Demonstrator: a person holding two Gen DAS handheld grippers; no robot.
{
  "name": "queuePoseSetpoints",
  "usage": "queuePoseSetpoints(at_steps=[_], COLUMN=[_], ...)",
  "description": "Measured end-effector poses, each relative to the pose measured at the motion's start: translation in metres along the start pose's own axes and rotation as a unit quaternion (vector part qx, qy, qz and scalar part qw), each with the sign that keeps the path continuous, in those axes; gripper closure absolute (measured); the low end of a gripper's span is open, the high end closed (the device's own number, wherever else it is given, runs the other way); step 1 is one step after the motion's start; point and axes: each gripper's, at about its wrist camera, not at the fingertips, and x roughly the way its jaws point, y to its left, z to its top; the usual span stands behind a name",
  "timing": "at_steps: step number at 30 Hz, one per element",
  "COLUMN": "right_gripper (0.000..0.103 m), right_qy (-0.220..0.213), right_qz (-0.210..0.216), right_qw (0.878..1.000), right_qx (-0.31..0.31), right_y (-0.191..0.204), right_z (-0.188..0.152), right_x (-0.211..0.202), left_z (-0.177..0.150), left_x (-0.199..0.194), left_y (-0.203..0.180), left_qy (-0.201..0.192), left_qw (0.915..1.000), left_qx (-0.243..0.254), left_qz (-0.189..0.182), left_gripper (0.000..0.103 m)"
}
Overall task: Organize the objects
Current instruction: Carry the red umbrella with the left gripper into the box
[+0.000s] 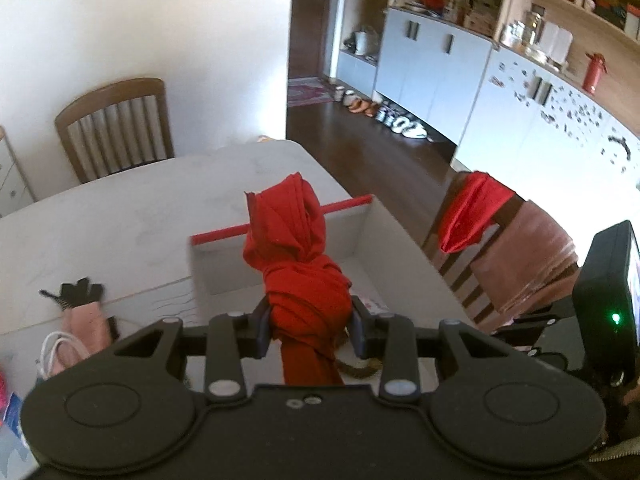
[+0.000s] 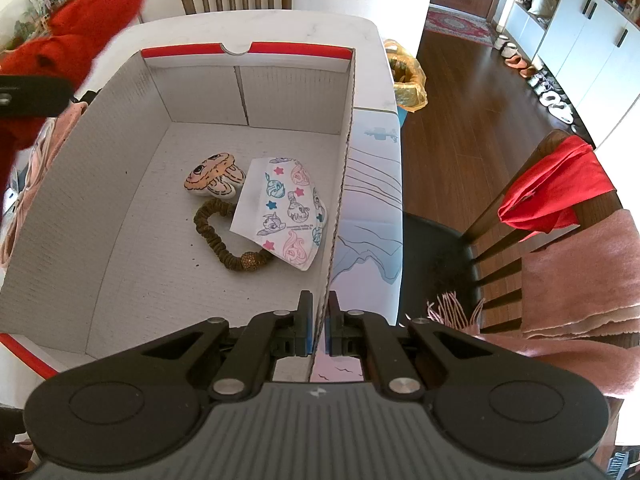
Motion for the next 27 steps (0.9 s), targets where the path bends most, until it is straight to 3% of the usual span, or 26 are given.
queuePoseSetpoints(at_steps=[11, 27], right_gripper=[0.098, 0.098], right_qy=[0.001, 0.000], right_qz=[0.000, 0.002], right_qw=[1.000, 1.000], right_qx=[-0.001, -0.003], right_y=[0.002, 0.003], right_z=[0.002, 0.002], right_x=[0.001, 0.002], left_z=[-0.005, -0.026], left_x=[0.049, 0.107], left_y=[-0.038, -0.032], left_qy=[0.039, 0.110], left_qw=[0.9979, 0.9897], left_qx=[0.050, 0.077], left_qz=[0.012, 0.051], left_gripper=[0.068, 0.068])
